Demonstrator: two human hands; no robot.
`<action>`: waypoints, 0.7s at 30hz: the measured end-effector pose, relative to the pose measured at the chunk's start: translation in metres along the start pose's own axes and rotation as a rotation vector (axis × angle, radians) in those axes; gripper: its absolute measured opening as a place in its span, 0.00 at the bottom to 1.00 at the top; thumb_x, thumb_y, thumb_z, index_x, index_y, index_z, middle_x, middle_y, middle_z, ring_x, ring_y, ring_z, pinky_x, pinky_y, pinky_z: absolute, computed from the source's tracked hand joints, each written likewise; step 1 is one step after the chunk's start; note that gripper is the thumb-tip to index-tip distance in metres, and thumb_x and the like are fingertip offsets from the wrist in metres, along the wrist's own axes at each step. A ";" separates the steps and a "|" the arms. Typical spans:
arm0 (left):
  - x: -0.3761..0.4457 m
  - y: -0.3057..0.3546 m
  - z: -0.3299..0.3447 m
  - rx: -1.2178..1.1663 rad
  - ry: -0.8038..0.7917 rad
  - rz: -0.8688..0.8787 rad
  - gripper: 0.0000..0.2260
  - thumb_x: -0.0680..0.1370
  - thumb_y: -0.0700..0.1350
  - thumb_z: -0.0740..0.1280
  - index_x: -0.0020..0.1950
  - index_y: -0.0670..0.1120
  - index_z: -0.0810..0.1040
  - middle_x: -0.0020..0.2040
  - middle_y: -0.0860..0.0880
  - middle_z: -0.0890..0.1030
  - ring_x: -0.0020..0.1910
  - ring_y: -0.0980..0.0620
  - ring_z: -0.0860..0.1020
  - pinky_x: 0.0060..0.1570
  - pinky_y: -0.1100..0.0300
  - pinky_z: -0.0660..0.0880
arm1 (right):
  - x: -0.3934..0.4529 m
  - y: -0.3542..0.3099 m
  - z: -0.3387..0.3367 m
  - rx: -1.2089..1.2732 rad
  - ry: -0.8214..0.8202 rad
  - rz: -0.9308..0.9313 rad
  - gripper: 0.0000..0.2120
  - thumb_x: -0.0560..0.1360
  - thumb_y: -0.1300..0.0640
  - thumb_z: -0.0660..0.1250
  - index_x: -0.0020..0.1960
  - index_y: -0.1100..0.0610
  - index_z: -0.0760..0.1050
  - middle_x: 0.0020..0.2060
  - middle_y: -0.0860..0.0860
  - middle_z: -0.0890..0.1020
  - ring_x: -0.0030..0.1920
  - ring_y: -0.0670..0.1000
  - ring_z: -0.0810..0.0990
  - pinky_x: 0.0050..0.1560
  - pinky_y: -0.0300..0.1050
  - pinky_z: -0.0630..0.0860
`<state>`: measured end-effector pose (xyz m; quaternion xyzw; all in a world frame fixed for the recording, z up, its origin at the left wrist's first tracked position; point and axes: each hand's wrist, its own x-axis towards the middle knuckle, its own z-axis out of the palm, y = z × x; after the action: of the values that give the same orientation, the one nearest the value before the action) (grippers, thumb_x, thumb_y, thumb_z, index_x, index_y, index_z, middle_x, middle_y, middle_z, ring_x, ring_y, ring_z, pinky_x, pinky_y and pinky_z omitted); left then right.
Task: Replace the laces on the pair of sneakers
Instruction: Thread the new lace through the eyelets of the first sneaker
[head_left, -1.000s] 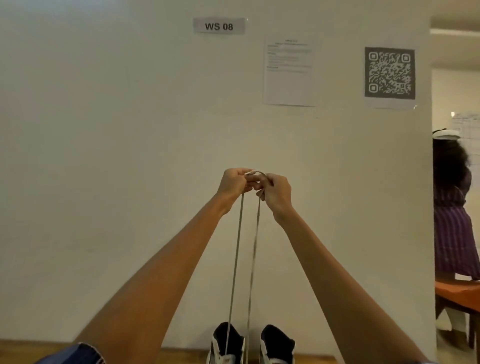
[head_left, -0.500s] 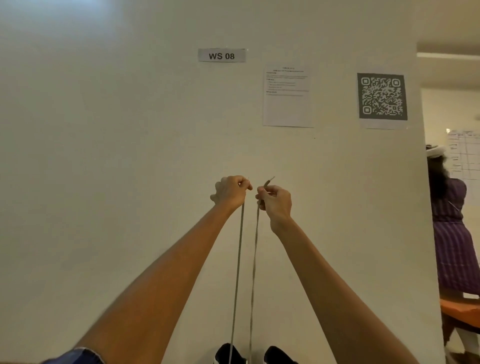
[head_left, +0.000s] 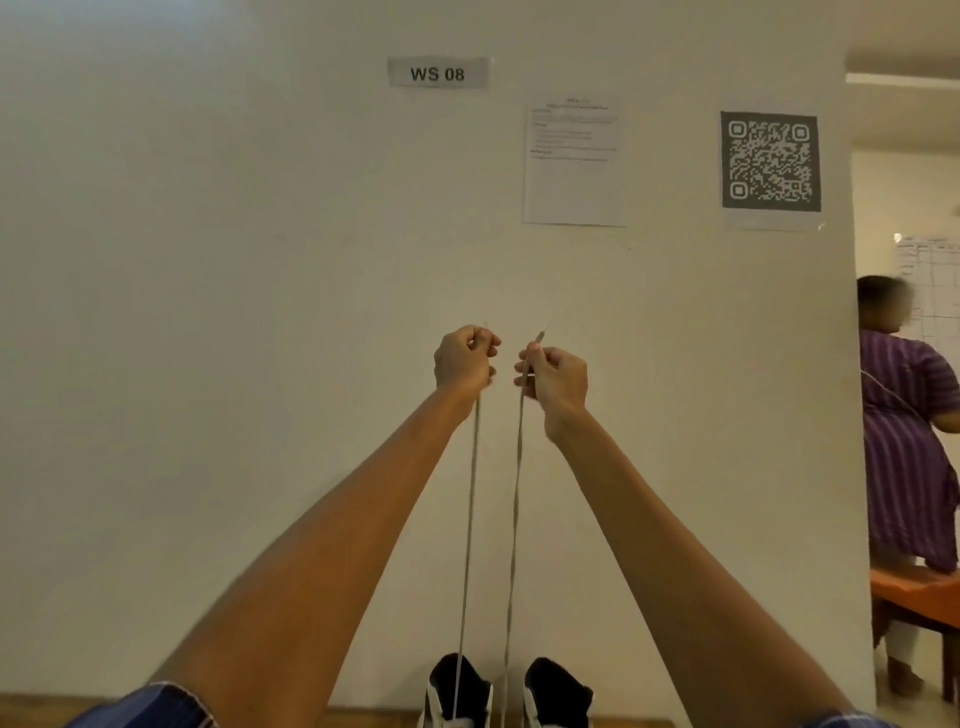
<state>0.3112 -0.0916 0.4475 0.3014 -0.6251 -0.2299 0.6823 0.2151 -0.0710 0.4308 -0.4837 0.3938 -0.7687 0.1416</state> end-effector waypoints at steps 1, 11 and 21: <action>-0.001 -0.005 -0.003 0.031 0.032 0.009 0.11 0.82 0.42 0.57 0.45 0.44 0.76 0.39 0.50 0.76 0.36 0.51 0.74 0.37 0.60 0.73 | -0.001 0.004 -0.003 -0.024 0.049 -0.038 0.11 0.80 0.56 0.61 0.43 0.60 0.77 0.31 0.50 0.78 0.30 0.47 0.76 0.33 0.38 0.73; -0.103 -0.182 -0.020 0.434 -0.173 -0.399 0.09 0.78 0.42 0.64 0.38 0.41 0.76 0.38 0.45 0.77 0.39 0.48 0.76 0.39 0.59 0.72 | -0.094 0.180 -0.048 -0.257 -0.123 0.165 0.05 0.79 0.58 0.61 0.50 0.59 0.68 0.30 0.53 0.75 0.26 0.49 0.73 0.26 0.39 0.70; -0.263 -0.365 -0.026 0.618 -0.506 -0.986 0.26 0.69 0.56 0.74 0.56 0.37 0.77 0.54 0.39 0.81 0.53 0.43 0.80 0.44 0.52 0.76 | -0.214 0.381 -0.088 -0.714 -0.415 0.443 0.16 0.78 0.53 0.63 0.40 0.65 0.79 0.34 0.58 0.80 0.35 0.52 0.76 0.40 0.49 0.74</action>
<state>0.3308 -0.1671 0.0032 0.6732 -0.5923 -0.3903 0.2087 0.1827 -0.1492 -0.0064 -0.5499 0.6909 -0.4233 0.2027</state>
